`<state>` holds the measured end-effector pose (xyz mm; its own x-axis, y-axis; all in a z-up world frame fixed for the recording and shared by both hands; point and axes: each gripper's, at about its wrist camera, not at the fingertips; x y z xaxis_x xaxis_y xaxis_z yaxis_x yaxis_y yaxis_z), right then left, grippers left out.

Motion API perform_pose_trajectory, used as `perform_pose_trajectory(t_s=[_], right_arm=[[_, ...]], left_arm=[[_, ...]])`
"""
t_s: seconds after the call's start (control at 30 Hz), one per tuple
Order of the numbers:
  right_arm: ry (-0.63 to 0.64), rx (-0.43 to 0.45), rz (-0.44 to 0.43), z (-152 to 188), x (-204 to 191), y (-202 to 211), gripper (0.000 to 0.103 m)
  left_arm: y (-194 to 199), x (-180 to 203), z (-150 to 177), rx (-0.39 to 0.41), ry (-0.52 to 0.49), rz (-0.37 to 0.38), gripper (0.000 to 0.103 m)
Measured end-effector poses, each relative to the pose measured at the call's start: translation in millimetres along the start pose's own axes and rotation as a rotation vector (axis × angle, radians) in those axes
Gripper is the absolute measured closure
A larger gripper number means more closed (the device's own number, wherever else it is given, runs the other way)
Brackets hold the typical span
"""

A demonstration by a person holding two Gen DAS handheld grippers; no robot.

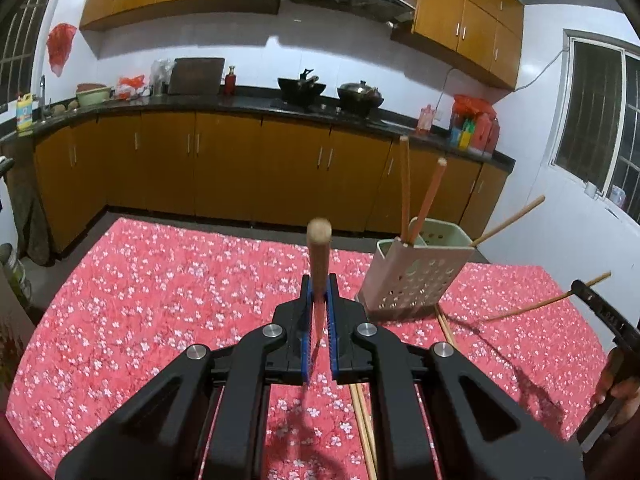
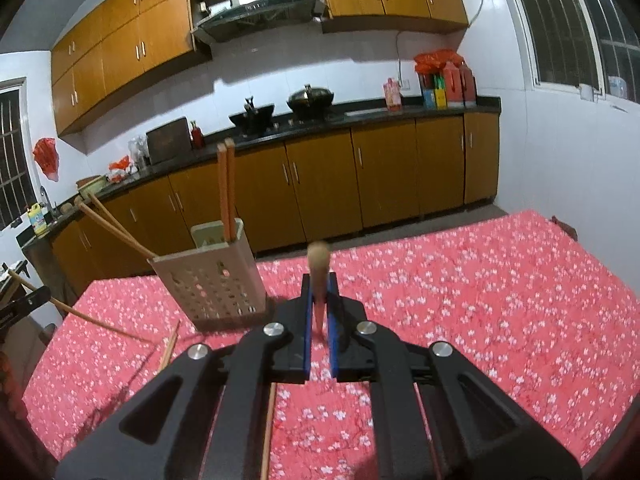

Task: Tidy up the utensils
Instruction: 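Lift both held chopsticks and carry them above the beige holder, then open both tools to drop the chopsticks upright into the holder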

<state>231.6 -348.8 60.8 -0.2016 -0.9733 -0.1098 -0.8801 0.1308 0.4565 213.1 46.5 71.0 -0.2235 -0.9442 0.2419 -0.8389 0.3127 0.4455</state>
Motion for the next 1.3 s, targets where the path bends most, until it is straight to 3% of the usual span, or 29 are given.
perform_pose_trajectory(t_s=[0.23, 0.47, 0.67, 0.8, 1.07, 1.3], right_arm=[[-0.001, 0.043, -0.103, -34, -15, 23, 0.095], [-0.019, 0.166, -0.215, -80, -34, 53, 0.095], [-0.021, 0.29, -0.227, -108, -58, 58, 0.095], [-0.035, 0.337, -0.21, -119, -70, 42, 0.095], [-0.037, 0.294, -0.165, -117, -82, -19, 0.095], [-0.018, 0.229, -0.156, -103, -90, -49, 0.095]], left_arm=[[10, 6, -13, 0.03, -0.018, 0.023, 0.096], [28, 46, -49, 0.116, -0.073, 0.132, 0.096], [32, 85, -87, 0.246, -0.115, 0.172, 0.096], [19, 100, -109, 0.329, -0.12, 0.14, 0.096], [-27, 96, -109, 0.381, -0.086, 0.058, 0.096], [-57, 97, -98, 0.357, -0.089, 0.067, 0.096]])
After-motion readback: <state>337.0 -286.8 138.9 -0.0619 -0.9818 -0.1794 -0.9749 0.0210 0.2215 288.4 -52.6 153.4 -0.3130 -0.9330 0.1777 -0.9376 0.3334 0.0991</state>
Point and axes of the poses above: each gripper's, at about its wrist camera, not at the fingertips, and y roughly against the way its jaws point, x to its right, z to its underside, and after that the axes turned 8 degrees about z, right-handed
